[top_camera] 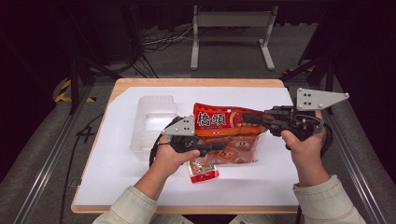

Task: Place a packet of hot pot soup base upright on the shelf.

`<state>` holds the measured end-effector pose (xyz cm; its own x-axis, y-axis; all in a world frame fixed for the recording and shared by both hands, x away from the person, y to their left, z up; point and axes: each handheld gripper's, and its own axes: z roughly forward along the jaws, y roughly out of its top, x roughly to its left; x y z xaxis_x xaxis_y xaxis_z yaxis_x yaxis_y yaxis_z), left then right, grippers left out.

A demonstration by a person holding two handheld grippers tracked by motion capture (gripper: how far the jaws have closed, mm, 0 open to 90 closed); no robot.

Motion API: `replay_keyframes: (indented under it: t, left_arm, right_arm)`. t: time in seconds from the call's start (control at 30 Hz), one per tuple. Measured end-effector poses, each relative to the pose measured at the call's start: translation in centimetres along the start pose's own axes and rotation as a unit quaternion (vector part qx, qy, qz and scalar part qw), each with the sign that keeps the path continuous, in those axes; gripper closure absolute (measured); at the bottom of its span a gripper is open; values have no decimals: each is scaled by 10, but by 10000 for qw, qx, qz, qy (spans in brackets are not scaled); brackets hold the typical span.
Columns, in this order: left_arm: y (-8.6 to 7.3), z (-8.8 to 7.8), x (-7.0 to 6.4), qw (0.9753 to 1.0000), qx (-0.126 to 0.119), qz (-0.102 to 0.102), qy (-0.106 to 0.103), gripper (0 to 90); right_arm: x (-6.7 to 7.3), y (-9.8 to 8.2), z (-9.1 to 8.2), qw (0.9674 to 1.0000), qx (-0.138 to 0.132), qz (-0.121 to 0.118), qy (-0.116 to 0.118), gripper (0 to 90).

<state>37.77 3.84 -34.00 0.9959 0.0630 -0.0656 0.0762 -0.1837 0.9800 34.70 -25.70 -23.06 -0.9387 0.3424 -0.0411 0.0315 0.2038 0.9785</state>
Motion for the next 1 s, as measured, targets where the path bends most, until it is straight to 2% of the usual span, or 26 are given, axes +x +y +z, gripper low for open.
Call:
replay_keyframes:
  t: [0.17, 0.2, 0.23, 0.3, 0.37, 0.4, 0.43, 0.5, 0.63, 0.77, 1.0]
  left_arm:
    - [3, 0, 0, 10000, 27, 18, 14, 716]
    - [4, 0, 0, 10000, 43, 30, 18, 716]
    - [4, 0, 0, 10000, 43, 30, 18, 716]
    - [5, 0, -2, 9999, 61, 109, 39, 716]
    - [7, 0, -4, 9998, 95, 142, 26, 716]
    - [7, 0, -4, 9998, 95, 142, 26, 716]
    - [8, -2, -3, 9999, 77, 140, 59, 716]
    - [8, -3, -2, 9999, 47, 123, 78, 716]
    - [11, -10, 3, 9998, -12, 77, 168, 716]
    - [14, -13, 9, 9996, 29, 162, 231, 716]
    - [20, -21, 16, 9992, -42, 113, 371, 716]
  right_arm:
    - [1, 1, -1, 9999, 29, -10, -112, 833]
    - [0, 1, -2, 9999, 28, 29, -110, 776]
    - [0, 1, -2, 9999, 28, 29, -110, 776]
    - [3, 3, -3, 9998, 1, 0, -191, 663]
    - [5, 5, -7, 9997, -82, -36, -228, 602]
    - [5, 5, -7, 9997, -82, -36, -228, 602]
    - [5, 6, -12, 9993, -169, -37, -321, 568]
    - [4, 6, -14, 9992, -196, -11, -358, 560]
    - [1, 3, -27, 9980, -210, 69, -587, 514]
    - [-1, -3, -36, 9969, -224, 146, -742, 480]
    - [-1, -23, -47, 9934, -93, 163, -1130, 400]
